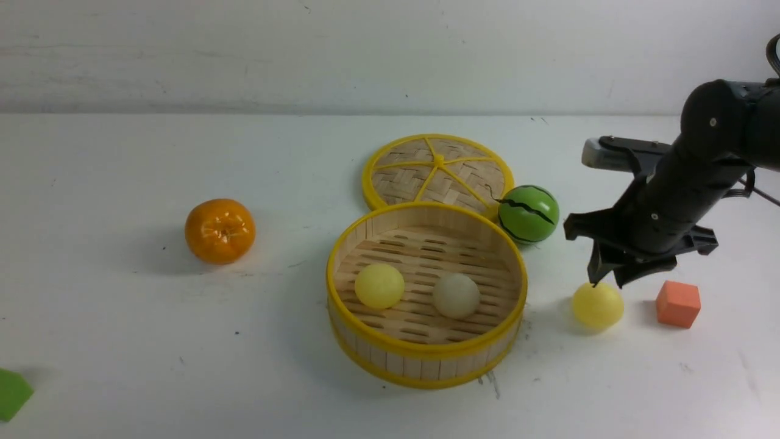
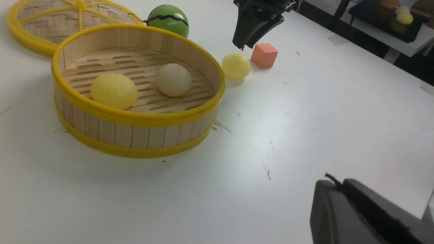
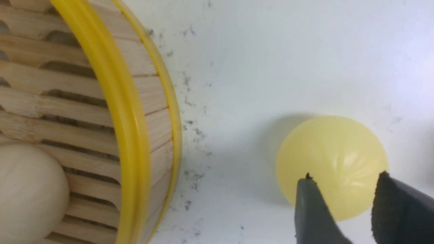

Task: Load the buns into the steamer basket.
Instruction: Use the right arm to grab a steamed stuffed bun, then use the right arm to put the steamed stuffed bun into the steamer

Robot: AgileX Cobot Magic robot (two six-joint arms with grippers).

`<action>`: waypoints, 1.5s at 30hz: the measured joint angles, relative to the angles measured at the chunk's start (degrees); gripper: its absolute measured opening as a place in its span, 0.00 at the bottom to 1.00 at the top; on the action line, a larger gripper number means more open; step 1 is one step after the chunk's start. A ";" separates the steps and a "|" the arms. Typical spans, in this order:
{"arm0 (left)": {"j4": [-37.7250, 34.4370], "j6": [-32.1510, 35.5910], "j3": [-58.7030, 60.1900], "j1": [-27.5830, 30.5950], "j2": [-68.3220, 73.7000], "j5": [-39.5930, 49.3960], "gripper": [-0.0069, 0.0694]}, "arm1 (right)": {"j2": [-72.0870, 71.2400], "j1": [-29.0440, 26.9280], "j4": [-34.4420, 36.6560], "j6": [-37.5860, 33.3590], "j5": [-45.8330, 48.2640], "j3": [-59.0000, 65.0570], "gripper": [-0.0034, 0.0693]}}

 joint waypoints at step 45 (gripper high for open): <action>0.20 0.00 0.00 0.00 0.00 -0.02 0.14 | 18.41 15.92 4.48 -7.36 -2.71 -27.56 0.11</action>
